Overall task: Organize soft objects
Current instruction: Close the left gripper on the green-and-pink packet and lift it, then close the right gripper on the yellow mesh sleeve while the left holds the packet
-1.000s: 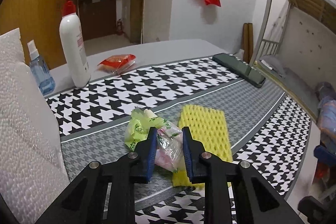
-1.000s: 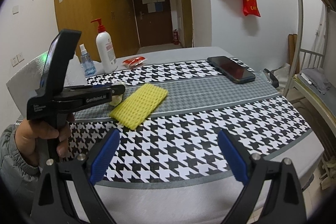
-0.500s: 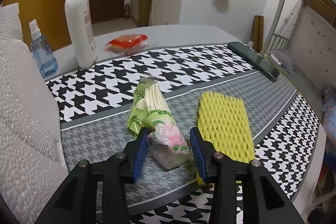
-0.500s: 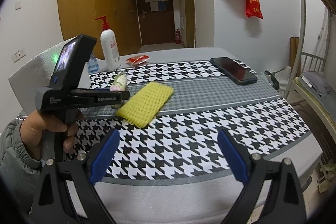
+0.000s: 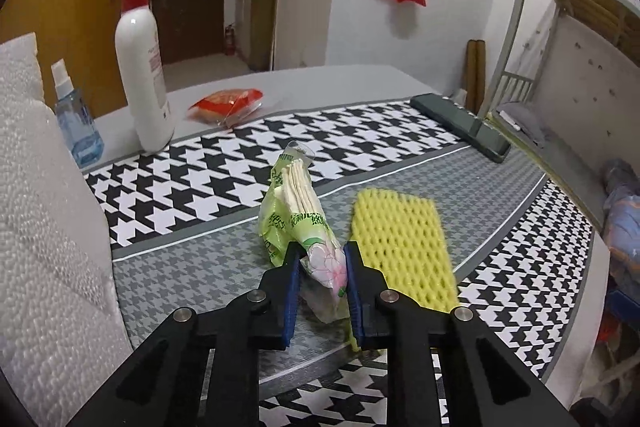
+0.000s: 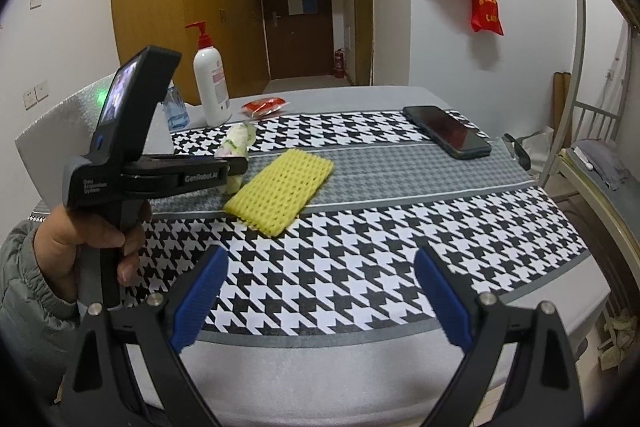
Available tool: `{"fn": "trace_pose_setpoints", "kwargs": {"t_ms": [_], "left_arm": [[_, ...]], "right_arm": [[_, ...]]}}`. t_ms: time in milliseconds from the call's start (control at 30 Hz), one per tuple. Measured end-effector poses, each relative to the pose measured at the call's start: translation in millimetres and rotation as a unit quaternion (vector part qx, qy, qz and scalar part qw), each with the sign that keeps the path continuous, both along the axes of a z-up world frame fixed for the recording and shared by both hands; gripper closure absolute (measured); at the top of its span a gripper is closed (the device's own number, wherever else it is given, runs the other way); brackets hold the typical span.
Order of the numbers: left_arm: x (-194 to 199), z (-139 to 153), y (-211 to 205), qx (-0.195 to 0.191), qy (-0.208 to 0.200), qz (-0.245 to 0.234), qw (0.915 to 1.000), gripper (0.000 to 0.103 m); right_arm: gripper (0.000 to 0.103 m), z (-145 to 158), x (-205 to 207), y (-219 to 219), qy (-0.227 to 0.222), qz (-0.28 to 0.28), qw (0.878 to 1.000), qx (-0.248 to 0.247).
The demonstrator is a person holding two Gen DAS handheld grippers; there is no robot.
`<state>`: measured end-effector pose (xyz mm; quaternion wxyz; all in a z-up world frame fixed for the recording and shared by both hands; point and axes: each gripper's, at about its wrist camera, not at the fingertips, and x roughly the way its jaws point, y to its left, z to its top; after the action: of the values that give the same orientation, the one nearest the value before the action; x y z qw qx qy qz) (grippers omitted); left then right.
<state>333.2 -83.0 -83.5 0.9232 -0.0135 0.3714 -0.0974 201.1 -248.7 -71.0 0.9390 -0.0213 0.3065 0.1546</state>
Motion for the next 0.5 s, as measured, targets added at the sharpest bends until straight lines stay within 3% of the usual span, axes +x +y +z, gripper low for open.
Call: {"fn": "trace_pose_setpoints", "kwargs": {"t_ms": [500], "left_arm": [[-51.9, 30.9, -5.4, -0.001, -0.059, -0.018, 0.9981, 0.081]], "right_arm": [[0.007, 11.8, -2.3, 7.7, -0.014, 0.003, 1.000, 0.005]]}}
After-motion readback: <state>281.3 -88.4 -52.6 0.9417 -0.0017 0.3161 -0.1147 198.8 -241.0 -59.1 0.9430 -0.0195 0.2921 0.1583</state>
